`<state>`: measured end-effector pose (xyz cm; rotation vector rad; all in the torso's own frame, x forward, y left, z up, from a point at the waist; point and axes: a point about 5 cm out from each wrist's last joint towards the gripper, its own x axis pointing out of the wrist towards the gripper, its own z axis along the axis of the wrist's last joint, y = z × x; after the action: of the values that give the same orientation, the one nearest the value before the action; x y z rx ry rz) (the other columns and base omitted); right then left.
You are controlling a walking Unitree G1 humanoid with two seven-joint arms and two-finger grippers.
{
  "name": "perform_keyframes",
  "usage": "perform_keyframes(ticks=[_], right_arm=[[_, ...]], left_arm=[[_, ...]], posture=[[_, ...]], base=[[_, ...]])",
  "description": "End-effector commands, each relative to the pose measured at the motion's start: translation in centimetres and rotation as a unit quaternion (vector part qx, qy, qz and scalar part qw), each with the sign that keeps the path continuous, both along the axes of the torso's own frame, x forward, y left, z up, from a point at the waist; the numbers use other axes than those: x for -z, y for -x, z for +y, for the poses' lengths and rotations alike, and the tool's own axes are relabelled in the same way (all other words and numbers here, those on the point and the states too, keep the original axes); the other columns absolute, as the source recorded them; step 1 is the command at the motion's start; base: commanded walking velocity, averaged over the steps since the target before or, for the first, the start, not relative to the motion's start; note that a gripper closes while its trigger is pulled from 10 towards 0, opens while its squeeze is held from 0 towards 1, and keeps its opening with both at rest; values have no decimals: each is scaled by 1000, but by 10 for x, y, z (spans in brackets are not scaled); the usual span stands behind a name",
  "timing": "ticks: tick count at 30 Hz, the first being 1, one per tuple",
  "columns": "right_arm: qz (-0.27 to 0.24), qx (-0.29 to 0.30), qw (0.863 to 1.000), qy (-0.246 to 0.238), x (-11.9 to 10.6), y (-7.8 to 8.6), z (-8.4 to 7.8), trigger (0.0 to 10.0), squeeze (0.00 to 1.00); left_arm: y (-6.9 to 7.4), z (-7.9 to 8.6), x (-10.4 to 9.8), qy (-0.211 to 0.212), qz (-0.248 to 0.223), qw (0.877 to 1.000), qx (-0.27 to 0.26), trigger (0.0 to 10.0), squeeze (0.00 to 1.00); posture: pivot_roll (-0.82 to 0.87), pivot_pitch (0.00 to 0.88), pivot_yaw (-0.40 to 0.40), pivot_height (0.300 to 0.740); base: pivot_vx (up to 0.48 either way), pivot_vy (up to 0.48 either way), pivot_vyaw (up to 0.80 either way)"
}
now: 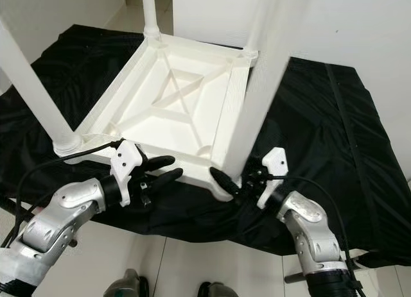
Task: Building children table
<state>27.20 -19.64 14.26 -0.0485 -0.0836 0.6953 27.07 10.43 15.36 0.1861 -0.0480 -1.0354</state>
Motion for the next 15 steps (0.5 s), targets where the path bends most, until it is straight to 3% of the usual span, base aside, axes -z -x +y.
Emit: perform_keyframes(ticks=[1,6,10,15], right_arm=[[16,30,999,7,6,-1,-11,10000,0],[13,38,999,1,5,-2,-9,10000,0],[7,27,1000,-3,-2,-8,6,10000,0],[-12,15,1000,0,-7,-11,12,10000,0]], left_arm=[[-6,5,0,3,-11,999,-50,10000,0],[-8,4,0,1,-7,999,-54,10000,0],[-13,-9,6,-29,-13,998,-55,10000,0],[-11,-18,8,-50,-13,998,-34,10000,0]], posture=[[116,97,-30,740],[109,93,-27,740],[89,92,-28,740],[76,97,-29,740]], base=[[0,0,0],[0,0,0],[0,0,0],[0,0,0]])
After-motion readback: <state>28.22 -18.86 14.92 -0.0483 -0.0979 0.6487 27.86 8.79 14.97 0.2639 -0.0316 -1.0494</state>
